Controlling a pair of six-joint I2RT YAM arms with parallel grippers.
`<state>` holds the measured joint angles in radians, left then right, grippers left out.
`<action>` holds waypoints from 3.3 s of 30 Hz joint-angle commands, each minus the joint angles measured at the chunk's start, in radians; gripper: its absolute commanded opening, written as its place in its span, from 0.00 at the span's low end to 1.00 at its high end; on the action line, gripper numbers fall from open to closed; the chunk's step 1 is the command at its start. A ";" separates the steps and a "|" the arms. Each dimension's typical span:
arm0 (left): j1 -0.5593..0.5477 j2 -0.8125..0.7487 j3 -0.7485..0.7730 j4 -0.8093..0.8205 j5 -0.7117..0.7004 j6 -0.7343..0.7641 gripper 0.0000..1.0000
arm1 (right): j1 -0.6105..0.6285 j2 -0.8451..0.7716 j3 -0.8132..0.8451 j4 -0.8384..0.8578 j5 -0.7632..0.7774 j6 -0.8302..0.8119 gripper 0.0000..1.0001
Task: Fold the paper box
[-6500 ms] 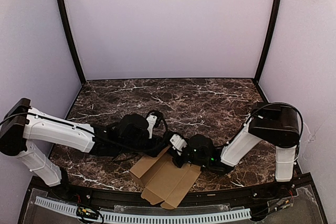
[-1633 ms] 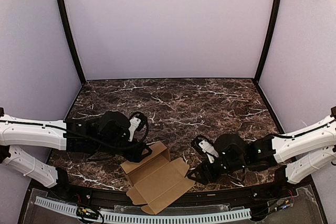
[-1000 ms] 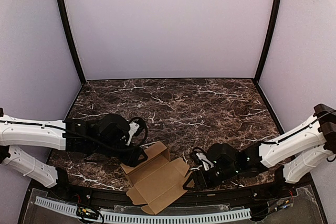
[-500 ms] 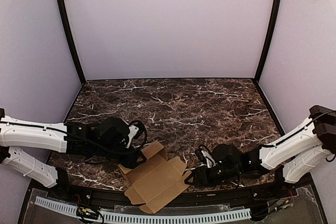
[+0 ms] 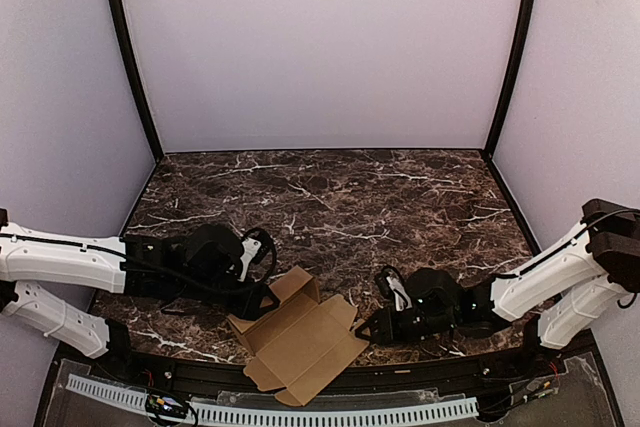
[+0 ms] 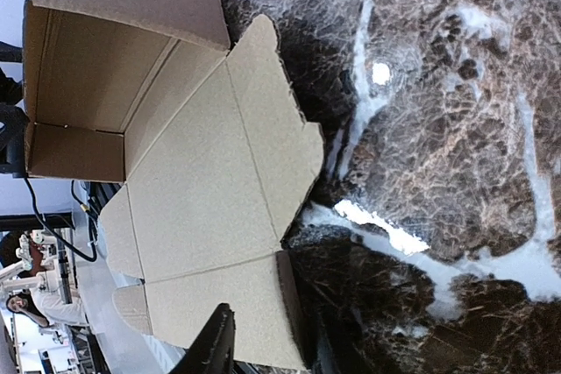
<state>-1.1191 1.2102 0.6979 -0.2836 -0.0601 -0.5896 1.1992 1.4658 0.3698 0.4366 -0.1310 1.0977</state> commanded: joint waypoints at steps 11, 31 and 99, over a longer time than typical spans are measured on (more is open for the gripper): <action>0.005 -0.024 -0.048 0.008 0.026 -0.086 0.50 | -0.049 -0.083 0.125 -0.198 0.048 -0.272 0.00; 0.004 -0.018 -0.126 0.336 0.162 -0.159 0.49 | -0.155 -0.033 0.800 -1.003 0.071 -0.945 0.00; 0.005 0.037 -0.535 1.065 -0.061 -0.340 0.51 | 0.036 0.541 1.566 -1.370 0.521 -1.483 0.12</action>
<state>-1.1145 1.4136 0.1452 1.1454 -0.0540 -0.9958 1.2209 1.9862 1.9182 -0.9630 0.4187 -0.4164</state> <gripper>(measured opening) 0.497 0.088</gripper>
